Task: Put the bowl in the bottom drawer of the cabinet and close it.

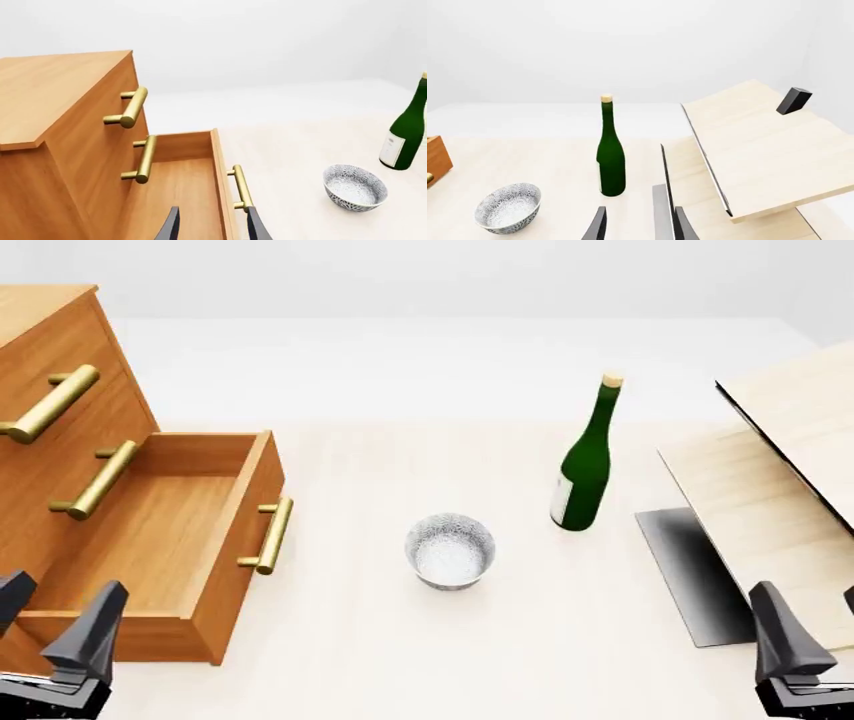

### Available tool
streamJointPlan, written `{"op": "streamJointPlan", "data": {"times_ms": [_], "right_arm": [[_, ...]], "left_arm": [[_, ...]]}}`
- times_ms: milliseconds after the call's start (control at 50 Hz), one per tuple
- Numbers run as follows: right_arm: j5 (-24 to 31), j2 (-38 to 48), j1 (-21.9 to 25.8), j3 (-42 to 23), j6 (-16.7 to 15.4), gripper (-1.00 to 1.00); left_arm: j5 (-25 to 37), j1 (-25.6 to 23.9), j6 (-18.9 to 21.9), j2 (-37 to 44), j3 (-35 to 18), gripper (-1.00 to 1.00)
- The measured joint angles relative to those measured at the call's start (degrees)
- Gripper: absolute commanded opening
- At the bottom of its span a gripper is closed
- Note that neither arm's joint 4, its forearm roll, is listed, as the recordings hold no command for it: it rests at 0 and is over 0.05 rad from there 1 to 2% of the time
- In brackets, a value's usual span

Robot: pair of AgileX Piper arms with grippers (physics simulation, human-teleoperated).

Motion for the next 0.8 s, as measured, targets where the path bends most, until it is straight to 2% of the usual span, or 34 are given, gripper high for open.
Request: {"op": "streamJointPlan", "data": {"times_ms": [800], "right_arm": [[0.00, 0.00, 0.00, 0.00, 0.00, 1.00]], "left_arm": [[-6.11, -6.44, 1.37, 26.96, -9.50, 1.00]]}}
